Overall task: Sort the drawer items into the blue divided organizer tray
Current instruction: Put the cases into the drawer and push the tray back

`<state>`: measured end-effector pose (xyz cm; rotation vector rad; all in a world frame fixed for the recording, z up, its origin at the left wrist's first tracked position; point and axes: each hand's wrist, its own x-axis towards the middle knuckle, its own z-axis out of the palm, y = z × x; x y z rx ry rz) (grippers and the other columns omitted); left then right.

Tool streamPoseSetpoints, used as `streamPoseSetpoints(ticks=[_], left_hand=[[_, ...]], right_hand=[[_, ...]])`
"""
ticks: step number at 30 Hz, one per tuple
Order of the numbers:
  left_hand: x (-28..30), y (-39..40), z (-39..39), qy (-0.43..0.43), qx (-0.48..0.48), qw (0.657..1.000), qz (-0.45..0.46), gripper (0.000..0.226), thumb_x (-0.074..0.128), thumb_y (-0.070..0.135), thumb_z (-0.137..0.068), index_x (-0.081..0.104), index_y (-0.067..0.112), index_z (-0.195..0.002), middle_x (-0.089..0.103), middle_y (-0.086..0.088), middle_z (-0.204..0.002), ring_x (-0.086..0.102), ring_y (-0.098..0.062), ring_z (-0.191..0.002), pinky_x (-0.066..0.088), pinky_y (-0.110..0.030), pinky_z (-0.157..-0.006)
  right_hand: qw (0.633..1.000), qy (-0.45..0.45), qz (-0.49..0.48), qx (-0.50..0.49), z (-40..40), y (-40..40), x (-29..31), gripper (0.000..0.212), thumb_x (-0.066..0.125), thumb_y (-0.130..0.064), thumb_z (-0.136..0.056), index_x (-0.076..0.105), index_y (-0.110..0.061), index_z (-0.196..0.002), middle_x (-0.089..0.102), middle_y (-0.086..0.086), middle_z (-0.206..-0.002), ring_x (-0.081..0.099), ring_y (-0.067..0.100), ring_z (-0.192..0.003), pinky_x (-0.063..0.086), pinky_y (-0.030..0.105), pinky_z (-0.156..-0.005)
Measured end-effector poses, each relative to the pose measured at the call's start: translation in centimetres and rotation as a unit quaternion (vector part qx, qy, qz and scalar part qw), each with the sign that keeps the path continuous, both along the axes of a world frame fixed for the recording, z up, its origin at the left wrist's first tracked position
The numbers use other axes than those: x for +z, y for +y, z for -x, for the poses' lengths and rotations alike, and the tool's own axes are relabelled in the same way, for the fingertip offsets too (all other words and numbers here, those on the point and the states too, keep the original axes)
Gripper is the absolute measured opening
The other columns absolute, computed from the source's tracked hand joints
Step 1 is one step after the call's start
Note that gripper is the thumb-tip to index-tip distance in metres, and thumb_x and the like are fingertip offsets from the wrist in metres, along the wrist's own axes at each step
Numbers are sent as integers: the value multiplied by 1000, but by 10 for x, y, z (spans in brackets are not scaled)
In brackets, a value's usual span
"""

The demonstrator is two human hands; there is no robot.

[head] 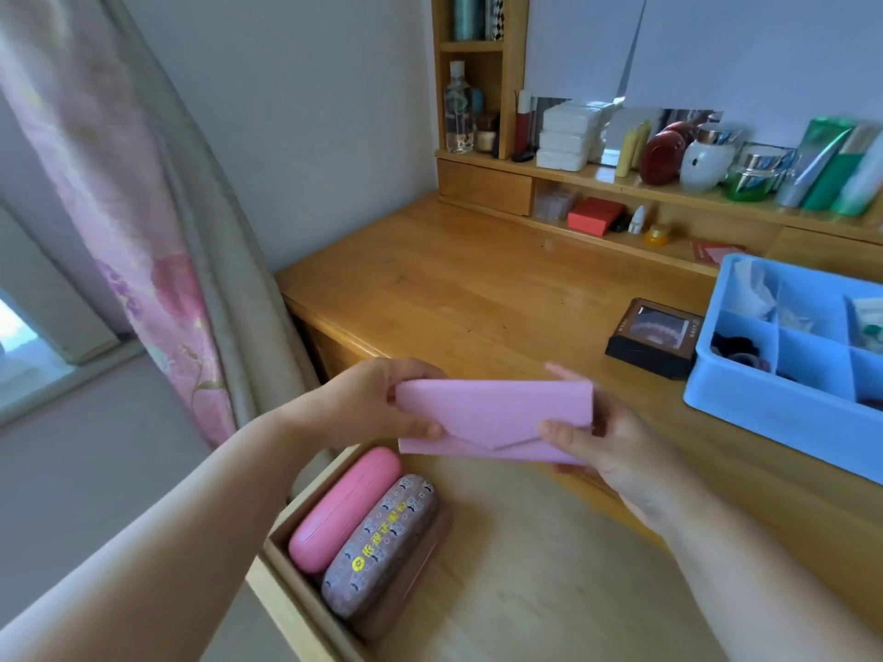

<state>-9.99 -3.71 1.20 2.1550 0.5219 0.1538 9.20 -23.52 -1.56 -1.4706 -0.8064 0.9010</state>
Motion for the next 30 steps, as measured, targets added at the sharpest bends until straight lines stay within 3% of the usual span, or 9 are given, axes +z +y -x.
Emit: streamPoseSetpoints(ticks=[2, 5, 8, 11, 15, 18, 22, 26, 30], left_hand=[[-7, -14, 8, 10, -17, 1000, 13, 46, 81, 26, -72, 63, 24, -114, 68, 10, -108, 62, -4, -100, 49, -19, -88], [-43, -34, 25, -1, 41, 998, 51, 50, 74, 38, -79, 51, 33, -124, 53, 21, -127, 47, 9, -121, 36, -14, -103], [-91, -46, 42, 63, 107, 985, -121, 62, 70, 51, -78, 47, 32, -132, 46, 16, -137, 36, 9, -127, 23, -9, -108], [-131, -50, 55, 224, 62, 932, -277, 98, 65, 65, -67, 21, 33, -149, 15, 8, -156, 9, -11, -144, 6, -35, -119], [-151, -51, 57, 224, 89, 920, -308, 103, 50, 70, -61, 9, 35, -150, 6, 4, -158, 5, -16, -145, 1, -48, -117], [-157, -56, 56, 245, 100, 908, -325, 115, 50, 73, -56, -3, 34, -150, -4, 2, -160, -2, -20, -147, -4, -55, -115], [-167, -67, 53, 284, 99, 886, -354, 128, 64, 61, -59, -24, 30, -146, -15, -6, -159, -11, -27, -146, -7, -59, -112], [-170, -67, 54, 284, 116, 886, -347, 119, 64, 47, -67, -23, 29, -146, -16, -8, -158, -12, -29, -146, -3, -59, -112], [-169, -72, 52, 305, 113, 878, -350, 112, 62, 35, -74, -24, 27, -146, -15, -10, -158, -12, -30, -146, 0, -60, -113]], right_hand=[[1000, -25, 4, -1, 14, -21, -4, 51, 83, -23, -57, 66, -38, -103, 69, -10, -99, 66, 9, -86, 56, 27, -65], [993, -100, 32, -51, 41, -64, -36, 56, 86, -6, -62, 65, -46, -95, 69, -20, -94, 63, -2, -81, 48, 11, -69], [984, -114, 64, -124, 63, -91, -78, 58, 87, -3, -59, 66, -46, -93, 70, -13, -96, 64, 3, -87, 48, 14, -74], [978, -76, 75, -180, 63, -85, -112, 51, 81, -2, -66, 61, -37, -97, 67, -9, -103, 63, 9, -95, 49, 20, -74], [974, -50, 93, -200, 55, -42, -138, 38, 74, -10, -77, 54, -35, -98, 62, -13, -106, 59, -2, -96, 43, 14, -71], [972, -78, 139, -170, 54, -2, -156, 36, 71, -19, -83, 50, -31, -110, 57, -2, -116, 56, 15, -101, 42, 22, -78], [933, -240, 250, -95, 57, 38, -168, 42, 67, -35, -83, 55, -30, -123, 42, -1, -117, 55, 21, -99, 42, 25, -80], [951, -212, 222, -43, 63, 65, -166, 45, 67, -22, -85, 55, -21, -128, 38, -1, -112, 54, 19, -102, 40, 21, -88], [952, -178, 248, 18, 56, 62, -157, 66, 66, -18, -86, 34, -22, -144, 36, 5, -143, 41, 22, -130, 35, 28, -105]])
